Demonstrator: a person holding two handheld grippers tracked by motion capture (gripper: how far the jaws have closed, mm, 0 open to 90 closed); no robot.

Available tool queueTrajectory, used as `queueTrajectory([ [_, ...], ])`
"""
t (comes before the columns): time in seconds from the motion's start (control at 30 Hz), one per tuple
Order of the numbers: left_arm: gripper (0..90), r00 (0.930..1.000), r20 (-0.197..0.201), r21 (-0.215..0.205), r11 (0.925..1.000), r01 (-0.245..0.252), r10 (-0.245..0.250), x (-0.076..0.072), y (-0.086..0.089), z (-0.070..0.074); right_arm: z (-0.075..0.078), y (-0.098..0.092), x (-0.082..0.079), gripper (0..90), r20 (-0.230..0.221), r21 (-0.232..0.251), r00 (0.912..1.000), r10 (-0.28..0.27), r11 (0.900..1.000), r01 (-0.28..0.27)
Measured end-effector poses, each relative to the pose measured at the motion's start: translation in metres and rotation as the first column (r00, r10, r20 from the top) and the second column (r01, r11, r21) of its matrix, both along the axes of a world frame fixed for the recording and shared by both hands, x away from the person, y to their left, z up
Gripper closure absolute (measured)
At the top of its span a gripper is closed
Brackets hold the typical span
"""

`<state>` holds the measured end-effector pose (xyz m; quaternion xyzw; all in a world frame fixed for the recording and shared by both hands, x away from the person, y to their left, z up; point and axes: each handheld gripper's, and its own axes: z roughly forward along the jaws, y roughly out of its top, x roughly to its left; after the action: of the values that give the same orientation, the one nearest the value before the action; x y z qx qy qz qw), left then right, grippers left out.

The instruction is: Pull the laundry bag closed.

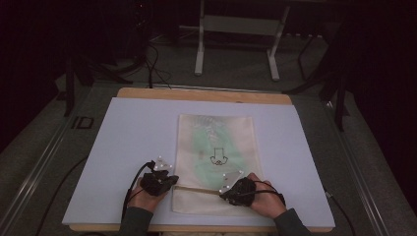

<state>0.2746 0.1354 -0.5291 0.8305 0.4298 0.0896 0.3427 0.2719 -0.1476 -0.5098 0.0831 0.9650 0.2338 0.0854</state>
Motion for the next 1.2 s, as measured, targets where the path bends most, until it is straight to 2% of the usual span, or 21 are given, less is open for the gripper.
queueTrajectory([
  [1.2, 89.7, 1.0, -0.001, -0.005, 1.0, -0.003, 0.003, 0.0, 0.0, 0.0, 0.001, -0.028, -0.001, 82.3, -0.007, -0.001, 0.9991, -0.041, 0.999, 0.041],
])
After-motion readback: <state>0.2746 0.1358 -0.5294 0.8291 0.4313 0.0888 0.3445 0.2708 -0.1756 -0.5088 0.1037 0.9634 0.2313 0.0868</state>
